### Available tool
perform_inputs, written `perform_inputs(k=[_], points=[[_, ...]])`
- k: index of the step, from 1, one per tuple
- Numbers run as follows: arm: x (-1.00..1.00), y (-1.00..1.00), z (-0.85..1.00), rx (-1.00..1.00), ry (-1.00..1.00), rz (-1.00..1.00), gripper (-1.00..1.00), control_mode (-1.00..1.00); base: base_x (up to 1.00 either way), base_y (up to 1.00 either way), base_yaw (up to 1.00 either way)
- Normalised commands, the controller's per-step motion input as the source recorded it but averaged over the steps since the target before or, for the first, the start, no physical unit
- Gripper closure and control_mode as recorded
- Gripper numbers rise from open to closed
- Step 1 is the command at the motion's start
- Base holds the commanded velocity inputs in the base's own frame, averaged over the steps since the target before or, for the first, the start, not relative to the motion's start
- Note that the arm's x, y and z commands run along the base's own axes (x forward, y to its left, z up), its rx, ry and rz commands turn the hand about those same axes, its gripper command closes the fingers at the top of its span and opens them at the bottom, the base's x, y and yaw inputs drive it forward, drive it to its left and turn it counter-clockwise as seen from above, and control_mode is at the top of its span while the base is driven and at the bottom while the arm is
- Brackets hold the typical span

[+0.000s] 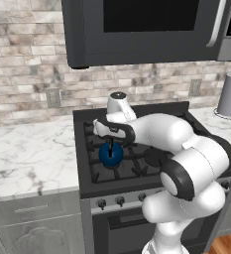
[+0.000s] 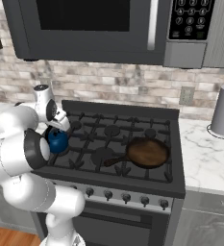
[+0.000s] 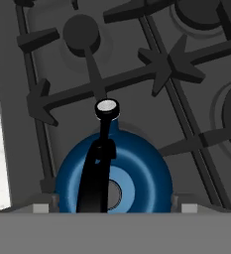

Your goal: Pick the kettle from the counter and place it on a stove burner. Then turn the burner on.

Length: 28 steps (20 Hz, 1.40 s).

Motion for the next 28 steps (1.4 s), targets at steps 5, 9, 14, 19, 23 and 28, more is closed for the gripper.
perform_inputs(k=[5,9,14,19,23,28], points=[[0.00,0.00,0.19,0.00,-0.06,0.00,-1.00,-1.00,0.00,0.00,0.00],[-0.04,0.00,0.37,0.00,-0.13,0.00,-1.00,-1.00,0.00,0.00,0.00],[-0.53,0.00,0.44,0.00,-0.27,0.00,-1.00,-1.00,0.00,0.00,0.00],[-0.92,-0.02,0.17,0.00,-0.26,0.00,-1.00,-1.00,0.00,0.00,0.00],[-1.00,-0.20,0.00,0.00,-0.23,0.00,-1.00,-1.00,0.00,0.00,0.00],[-1.00,-0.22,0.00,0.00,-0.24,0.01,-1.00,-1.00,0.00,0.00,0.00]])
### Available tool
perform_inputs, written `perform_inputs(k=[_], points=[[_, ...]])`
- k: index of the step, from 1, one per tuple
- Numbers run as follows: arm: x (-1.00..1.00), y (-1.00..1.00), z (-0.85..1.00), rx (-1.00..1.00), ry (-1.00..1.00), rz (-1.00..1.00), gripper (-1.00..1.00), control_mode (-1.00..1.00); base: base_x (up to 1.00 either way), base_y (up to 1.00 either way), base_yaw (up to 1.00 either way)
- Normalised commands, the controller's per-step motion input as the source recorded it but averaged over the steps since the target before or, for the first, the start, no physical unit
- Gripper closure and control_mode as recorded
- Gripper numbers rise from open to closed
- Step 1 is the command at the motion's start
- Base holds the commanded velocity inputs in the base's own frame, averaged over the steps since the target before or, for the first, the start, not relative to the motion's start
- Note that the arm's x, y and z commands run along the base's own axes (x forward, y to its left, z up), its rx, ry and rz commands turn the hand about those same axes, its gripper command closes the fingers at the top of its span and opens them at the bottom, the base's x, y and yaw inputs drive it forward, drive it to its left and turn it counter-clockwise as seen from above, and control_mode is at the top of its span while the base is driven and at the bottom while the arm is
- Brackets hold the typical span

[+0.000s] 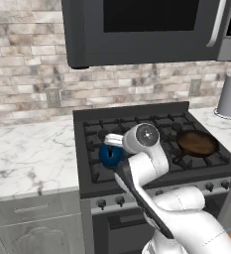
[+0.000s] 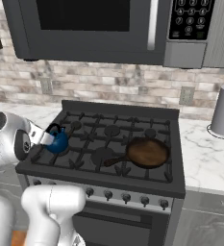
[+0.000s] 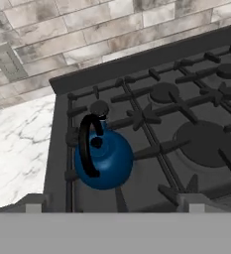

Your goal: Pick the kettle from the counter and place it on a stove burner. Then turn the burner on.

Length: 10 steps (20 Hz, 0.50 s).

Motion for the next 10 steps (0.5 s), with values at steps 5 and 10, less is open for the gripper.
perform_inputs(k=[5,10], points=[[-1.00,-0.03,-0.01,0.00,-0.26,0.08,-1.00,-1.00,0.00,0.00,0.00],[-1.00,0.11,-0.30,0.00,-0.15,0.16,-1.00,-1.00,0.00,0.00,0.00]])
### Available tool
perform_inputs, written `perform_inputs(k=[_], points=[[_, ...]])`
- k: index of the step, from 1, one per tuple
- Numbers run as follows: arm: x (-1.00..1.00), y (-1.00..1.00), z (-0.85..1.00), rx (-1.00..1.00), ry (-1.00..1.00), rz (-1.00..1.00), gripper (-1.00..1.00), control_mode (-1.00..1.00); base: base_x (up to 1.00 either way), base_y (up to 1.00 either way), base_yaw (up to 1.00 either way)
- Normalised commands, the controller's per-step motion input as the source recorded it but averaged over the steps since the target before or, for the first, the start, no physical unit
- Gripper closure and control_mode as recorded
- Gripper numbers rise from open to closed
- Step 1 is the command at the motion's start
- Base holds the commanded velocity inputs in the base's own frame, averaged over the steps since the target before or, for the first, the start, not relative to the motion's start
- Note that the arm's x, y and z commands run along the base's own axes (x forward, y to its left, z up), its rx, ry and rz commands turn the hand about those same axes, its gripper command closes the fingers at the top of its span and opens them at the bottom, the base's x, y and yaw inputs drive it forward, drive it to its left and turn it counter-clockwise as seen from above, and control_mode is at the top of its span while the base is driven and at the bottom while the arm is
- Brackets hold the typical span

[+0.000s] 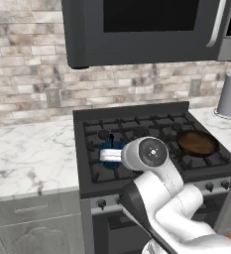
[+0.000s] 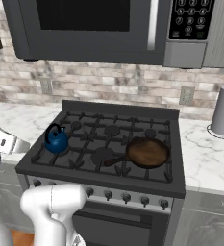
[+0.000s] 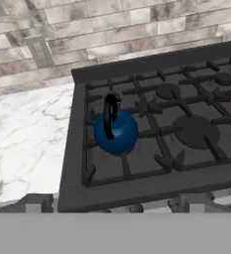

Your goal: Pick the kettle from the counter and place it on a stove burner. Then turn the burner on.

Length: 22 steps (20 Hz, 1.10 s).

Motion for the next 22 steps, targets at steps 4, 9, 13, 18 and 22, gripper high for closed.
perform_inputs(k=[4,9,13,18,22], points=[[-1.00,0.19,-0.48,0.00,-0.09,0.21,-1.00,-1.00,0.00,0.00,0.00],[-1.00,0.03,-0.65,0.00,-0.03,0.20,-1.00,-1.00,0.00,0.00,0.00],[-0.74,0.00,-0.90,0.00,0.00,0.17,-1.00,-1.00,0.00,0.00,0.00],[-0.29,0.00,-1.00,0.05,-0.14,0.13,-1.00,-1.00,0.00,0.00,0.00],[-0.01,0.00,-1.00,0.08,-0.25,0.11,-1.00,-1.00,0.00,0.00,0.00]])
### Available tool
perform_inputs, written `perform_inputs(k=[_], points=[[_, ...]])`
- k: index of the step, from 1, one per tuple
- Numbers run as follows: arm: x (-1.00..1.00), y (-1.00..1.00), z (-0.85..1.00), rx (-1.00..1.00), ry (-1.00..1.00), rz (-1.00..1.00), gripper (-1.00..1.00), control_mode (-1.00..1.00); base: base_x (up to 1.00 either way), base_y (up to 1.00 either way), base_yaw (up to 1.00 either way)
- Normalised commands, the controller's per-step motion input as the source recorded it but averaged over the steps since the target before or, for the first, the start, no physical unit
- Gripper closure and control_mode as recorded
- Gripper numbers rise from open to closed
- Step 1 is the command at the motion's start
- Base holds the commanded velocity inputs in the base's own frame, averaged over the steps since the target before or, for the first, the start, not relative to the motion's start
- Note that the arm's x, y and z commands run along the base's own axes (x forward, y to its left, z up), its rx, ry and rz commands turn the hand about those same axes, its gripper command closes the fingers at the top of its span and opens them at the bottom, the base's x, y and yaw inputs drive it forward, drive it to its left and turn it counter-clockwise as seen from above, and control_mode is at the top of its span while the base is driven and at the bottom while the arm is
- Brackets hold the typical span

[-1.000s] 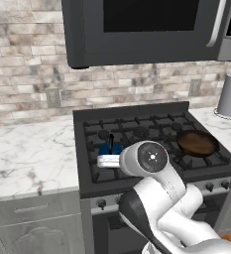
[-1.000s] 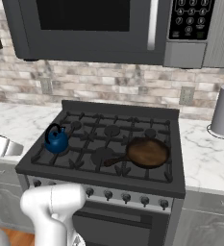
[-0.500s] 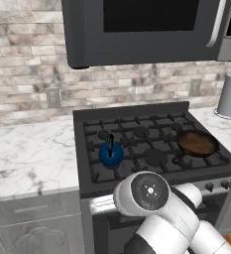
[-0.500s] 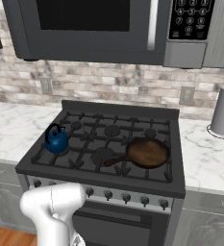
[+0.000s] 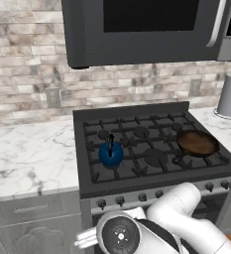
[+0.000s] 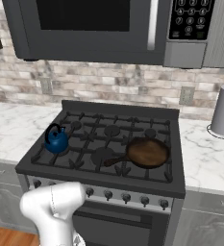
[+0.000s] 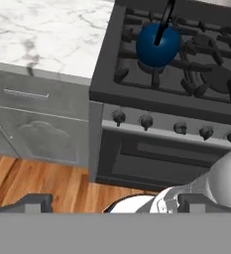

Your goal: Pick the kettle from the counter and place it on a stove burner. Then turn the burner on.

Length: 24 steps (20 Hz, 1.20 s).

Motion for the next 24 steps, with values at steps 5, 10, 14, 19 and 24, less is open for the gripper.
perform_inputs(k=[5,10,14,19,24], points=[[0.09,-0.08,-0.81,0.00,-0.38,0.12,-1.00,-1.00,0.00,0.00,0.00],[0.02,-0.23,-0.65,0.19,-0.38,0.07,-1.00,-1.00,0.00,0.00,0.00],[0.11,-0.20,-0.52,0.24,-0.33,0.03,-1.00,-1.00,0.00,0.00,0.00],[0.11,-0.19,-0.23,0.13,-0.31,0.01,-1.00,-1.00,0.00,0.00,0.00],[0.41,-0.21,-0.15,0.14,-0.21,0.00,-1.00,-1.00,0.00,0.00,0.00]])
